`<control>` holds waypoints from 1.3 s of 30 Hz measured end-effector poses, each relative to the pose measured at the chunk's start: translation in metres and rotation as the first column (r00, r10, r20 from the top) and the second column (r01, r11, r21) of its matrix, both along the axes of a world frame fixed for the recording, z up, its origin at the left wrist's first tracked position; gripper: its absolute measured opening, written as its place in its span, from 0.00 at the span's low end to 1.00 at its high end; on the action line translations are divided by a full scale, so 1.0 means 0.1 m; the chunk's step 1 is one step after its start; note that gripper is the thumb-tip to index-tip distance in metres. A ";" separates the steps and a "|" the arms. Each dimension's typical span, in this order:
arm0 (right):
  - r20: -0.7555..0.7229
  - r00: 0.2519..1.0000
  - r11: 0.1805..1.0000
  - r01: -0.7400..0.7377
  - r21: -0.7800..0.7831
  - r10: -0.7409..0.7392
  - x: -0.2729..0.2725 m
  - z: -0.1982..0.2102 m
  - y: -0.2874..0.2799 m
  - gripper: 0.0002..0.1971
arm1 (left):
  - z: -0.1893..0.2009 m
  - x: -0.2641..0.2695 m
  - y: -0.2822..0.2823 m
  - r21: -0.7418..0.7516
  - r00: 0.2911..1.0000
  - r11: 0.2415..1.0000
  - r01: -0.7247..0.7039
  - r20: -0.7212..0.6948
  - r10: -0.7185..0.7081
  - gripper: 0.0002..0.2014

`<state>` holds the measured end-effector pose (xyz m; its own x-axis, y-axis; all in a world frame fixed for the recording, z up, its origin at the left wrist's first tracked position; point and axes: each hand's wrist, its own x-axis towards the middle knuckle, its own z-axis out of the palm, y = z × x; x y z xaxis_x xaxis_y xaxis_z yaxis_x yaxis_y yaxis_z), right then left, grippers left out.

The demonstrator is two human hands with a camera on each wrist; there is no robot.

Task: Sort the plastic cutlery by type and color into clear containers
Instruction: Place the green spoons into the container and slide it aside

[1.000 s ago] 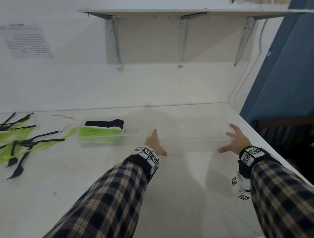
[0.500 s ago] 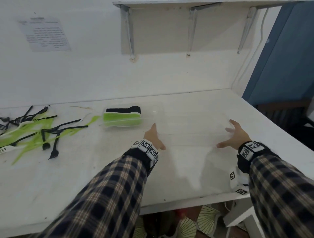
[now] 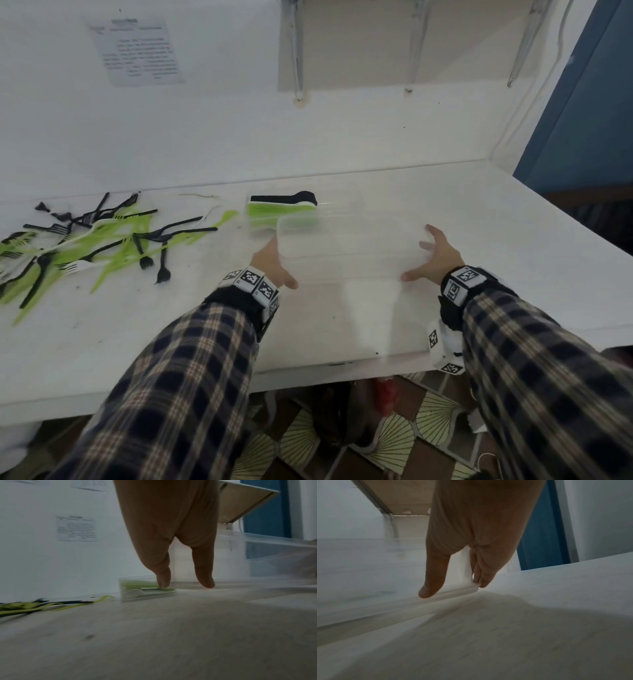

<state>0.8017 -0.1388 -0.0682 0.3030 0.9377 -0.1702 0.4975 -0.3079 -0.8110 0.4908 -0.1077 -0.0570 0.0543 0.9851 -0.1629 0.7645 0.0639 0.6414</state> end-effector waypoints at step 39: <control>0.183 0.980 0.982 -0.108 0.155 0.079 -1.13 0.19 0.06 0.40 | -0.12 -1.17 0.03 -0.158 0.997 0.985 0.073 0.024 -0.070 0.39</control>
<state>0.6884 -0.1330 -0.0494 0.2238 0.9740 0.0354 0.6564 -0.1238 -0.7441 0.3738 -0.1045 -0.0686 0.1286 0.9403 -0.3150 0.7588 0.1112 0.6417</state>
